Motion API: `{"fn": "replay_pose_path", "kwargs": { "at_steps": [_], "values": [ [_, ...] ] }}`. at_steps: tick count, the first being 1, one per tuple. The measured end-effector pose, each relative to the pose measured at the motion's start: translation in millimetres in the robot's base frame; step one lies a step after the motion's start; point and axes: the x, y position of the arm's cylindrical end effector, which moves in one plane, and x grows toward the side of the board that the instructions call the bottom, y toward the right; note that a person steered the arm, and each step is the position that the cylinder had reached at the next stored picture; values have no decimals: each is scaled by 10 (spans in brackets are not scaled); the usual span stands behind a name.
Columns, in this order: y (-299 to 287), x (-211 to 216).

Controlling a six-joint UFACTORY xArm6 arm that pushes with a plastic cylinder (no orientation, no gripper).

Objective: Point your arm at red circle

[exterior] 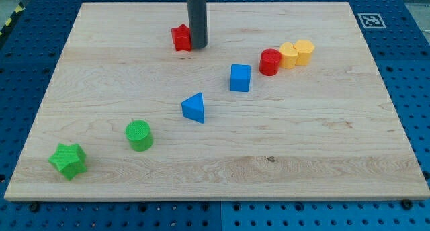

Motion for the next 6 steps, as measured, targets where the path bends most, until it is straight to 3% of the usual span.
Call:
{"fn": "replay_pose_path", "kwargs": {
  "at_steps": [2, 6],
  "values": [
    [451, 28],
    [1067, 560]
  ]
}}
